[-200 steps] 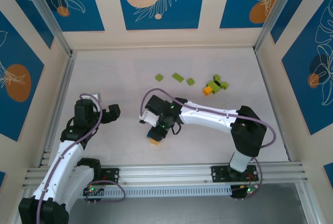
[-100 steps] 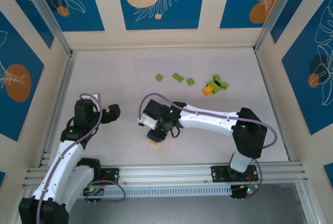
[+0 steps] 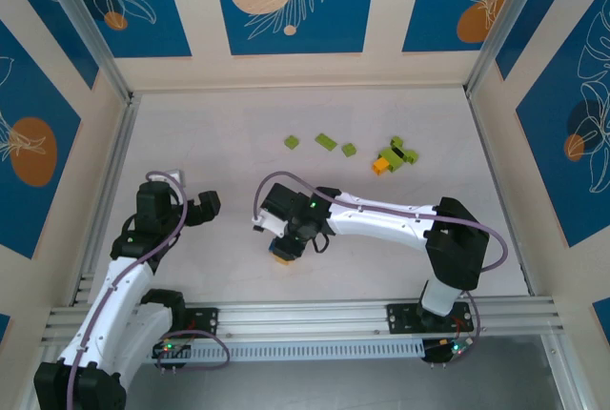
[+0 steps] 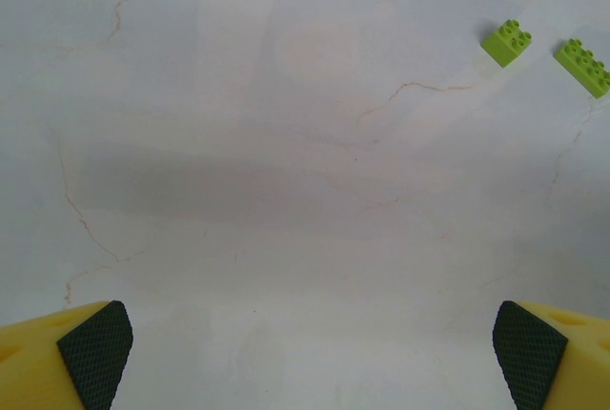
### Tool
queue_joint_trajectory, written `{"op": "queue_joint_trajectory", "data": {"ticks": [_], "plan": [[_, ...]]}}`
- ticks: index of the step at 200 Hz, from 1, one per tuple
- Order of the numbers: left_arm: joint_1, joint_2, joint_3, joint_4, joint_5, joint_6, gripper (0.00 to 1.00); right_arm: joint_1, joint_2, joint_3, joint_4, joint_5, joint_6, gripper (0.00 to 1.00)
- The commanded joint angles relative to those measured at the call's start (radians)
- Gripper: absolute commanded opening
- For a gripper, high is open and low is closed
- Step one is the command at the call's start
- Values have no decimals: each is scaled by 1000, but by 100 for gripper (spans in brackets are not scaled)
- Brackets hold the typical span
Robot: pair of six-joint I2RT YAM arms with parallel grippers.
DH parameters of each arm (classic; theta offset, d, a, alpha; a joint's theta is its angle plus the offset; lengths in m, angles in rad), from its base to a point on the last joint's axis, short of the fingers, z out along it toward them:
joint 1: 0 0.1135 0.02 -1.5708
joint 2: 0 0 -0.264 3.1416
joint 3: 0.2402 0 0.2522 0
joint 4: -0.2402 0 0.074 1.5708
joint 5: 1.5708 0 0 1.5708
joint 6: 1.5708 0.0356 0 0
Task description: Assemble a carrot with lego
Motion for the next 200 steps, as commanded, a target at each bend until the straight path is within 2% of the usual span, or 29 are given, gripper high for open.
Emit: {"op": "queue_joint_trajectory", "data": {"ticks": [1, 82, 147, 200], "plan": [[16, -7, -10, 26, 18, 11, 100, -2, 121, -66, -151, 11, -14, 28], [18, -4, -7, 31, 22, 11, 100, -28, 52, 66, -226, -35, -104, 28], [20, -7, -8, 28, 23, 11, 100, -27, -14, 124, -163, -35, -141, 26], [18, -5, -8, 30, 24, 11, 100, -22, -68, 80, -91, -61, -128, 26]]}}
